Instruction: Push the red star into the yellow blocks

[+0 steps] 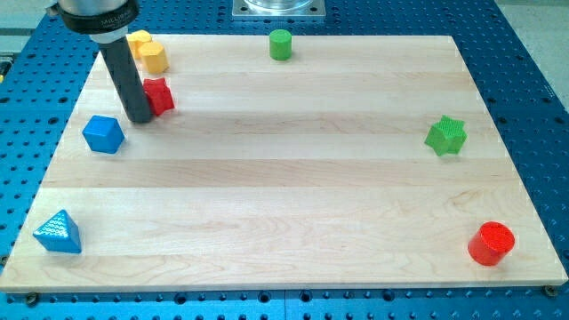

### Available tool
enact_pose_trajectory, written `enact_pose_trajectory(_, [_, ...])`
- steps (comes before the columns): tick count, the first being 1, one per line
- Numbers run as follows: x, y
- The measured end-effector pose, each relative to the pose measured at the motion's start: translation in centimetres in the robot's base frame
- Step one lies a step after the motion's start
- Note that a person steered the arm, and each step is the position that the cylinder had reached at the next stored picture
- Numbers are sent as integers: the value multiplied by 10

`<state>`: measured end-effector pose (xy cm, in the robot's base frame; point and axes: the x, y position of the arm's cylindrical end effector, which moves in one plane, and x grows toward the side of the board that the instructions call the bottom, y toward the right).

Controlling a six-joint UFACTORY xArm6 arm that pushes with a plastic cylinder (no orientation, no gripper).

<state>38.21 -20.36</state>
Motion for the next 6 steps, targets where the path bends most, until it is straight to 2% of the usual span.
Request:
enact_pose_trajectory(1, [16,51])
enact_pose_trajectory(2, [-12,48])
enact_pose_trajectory(3, [-37,14])
enact_pose_trajectory(4, [-6,4])
enact_pose_trajectory(6, [-35,-22])
